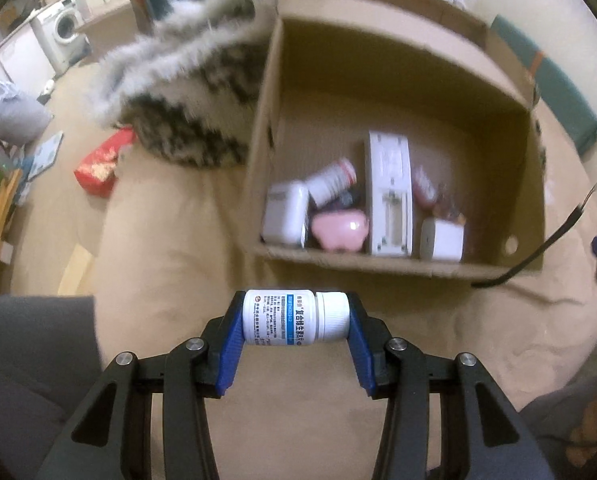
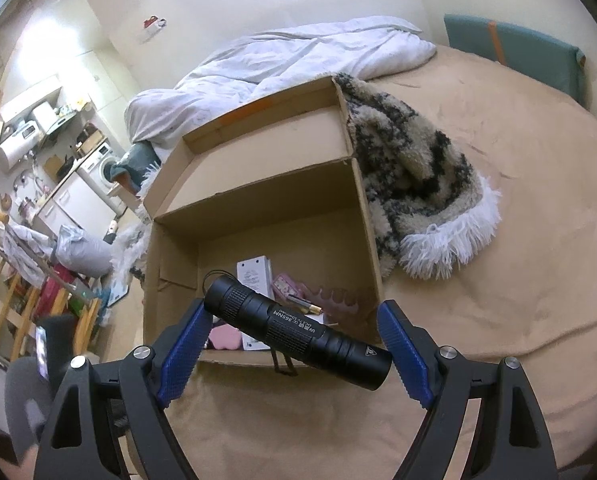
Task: Organize rigid objects
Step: 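Lower the pill bottle and flashlight into the box and open both tools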
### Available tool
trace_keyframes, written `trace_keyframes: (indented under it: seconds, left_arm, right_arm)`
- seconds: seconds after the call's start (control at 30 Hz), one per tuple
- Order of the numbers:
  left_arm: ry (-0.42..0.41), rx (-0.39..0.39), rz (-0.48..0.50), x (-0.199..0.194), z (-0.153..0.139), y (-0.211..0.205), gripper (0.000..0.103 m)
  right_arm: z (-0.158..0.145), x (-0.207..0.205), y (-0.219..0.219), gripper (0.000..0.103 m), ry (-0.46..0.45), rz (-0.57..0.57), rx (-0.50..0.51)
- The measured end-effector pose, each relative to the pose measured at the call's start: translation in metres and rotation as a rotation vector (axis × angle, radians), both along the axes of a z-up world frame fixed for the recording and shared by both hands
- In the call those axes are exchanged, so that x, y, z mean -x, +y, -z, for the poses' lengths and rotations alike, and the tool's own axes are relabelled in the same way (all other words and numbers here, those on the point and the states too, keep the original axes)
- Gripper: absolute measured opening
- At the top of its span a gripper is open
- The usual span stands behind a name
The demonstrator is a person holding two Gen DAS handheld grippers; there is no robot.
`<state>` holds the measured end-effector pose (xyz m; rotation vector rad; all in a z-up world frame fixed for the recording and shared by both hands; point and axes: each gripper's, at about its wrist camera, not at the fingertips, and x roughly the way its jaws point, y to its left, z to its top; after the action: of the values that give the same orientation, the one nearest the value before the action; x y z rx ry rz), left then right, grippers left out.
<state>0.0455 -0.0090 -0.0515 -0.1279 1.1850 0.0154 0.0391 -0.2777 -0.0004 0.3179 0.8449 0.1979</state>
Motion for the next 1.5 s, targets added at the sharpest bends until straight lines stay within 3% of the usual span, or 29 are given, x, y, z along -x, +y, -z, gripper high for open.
trace_keyframes:
  seconds: [0.23,0.7,0.83,1.03,1.23,1.5]
  left_arm:
    - [-0.094,0.015,0.029,-0.021,-0.041,0.000,0.043]
    - [-0.180,0.019,0.062,-0.095,-0.061,-0.016,0.043]
    - [-0.186,-0.034,0.078,-0.104,-0.043,-0.026,0.043]
    - [-0.132,-0.030,0.128,-0.111,-0.008,-0.037,0.043]
    - [-0.082,-0.015,0.132,-0.114,0.011,-0.040,0.043]
    - [-0.092,-0.053,0.157,-0.110,0.016,-0.049,0.043]
  right_arm:
    - [-0.011,-0.006,0.015,0.089,-0.026,-0.047,0.030]
    - [-0.060,-0.060,0.029,0.089,-0.132,-0.056,0.015]
    - [-0.032,-0.077,0.033,0.089,-0.087,-0.053,0.014]
    - [0.033,-0.093,0.043,0.089,0.089,-0.085,0.057]
    - [0.055,-0.094,0.050,0.089,0.147,-0.102,0.079]
    - [0.070,-0.104,0.056,0.090,0.204,-0.112,0.090]
